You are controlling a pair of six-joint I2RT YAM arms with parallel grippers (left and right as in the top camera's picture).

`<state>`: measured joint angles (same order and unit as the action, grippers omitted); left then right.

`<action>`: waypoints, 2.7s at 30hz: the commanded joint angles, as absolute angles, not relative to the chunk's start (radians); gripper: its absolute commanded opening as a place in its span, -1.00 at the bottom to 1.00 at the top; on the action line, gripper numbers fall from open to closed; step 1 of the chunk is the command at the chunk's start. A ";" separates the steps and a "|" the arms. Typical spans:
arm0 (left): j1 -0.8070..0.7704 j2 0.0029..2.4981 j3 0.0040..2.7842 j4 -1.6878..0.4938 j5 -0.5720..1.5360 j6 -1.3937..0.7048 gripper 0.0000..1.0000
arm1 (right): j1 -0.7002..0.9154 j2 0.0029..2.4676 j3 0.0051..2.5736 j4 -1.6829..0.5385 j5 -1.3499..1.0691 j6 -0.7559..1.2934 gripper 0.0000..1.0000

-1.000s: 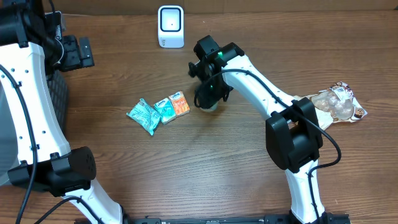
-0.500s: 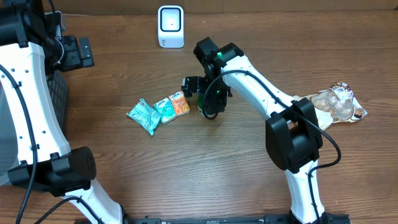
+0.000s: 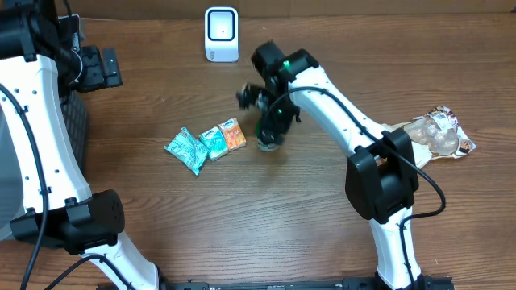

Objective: Scan the item barcode
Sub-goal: 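Lower the right gripper over the green-lidded jar and align with it, then close the right gripper around the jar's body below the green lid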

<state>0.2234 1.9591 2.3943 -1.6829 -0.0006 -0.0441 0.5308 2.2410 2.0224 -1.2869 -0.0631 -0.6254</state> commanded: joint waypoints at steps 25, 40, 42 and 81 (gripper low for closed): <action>0.228 1.956 2.396 -1.682 0.000 -0.025 0.99 | 0.542 2.230 1.916 -1.184 -0.074 0.410 0.27; 0.228 1.956 2.396 -1.682 0.000 -0.025 0.99 | 0.545 2.175 2.012 -1.222 -0.062 -0.247 0.13; 0.228 1.956 2.396 -1.682 0.000 -0.025 0.99 | 0.550 2.171 2.012 -1.248 -0.063 -0.432 0.11; 0.228 1.956 2.396 -1.682 0.000 -0.025 0.99 | 0.554 2.163 2.099 -1.475 0.028 -0.127 0.80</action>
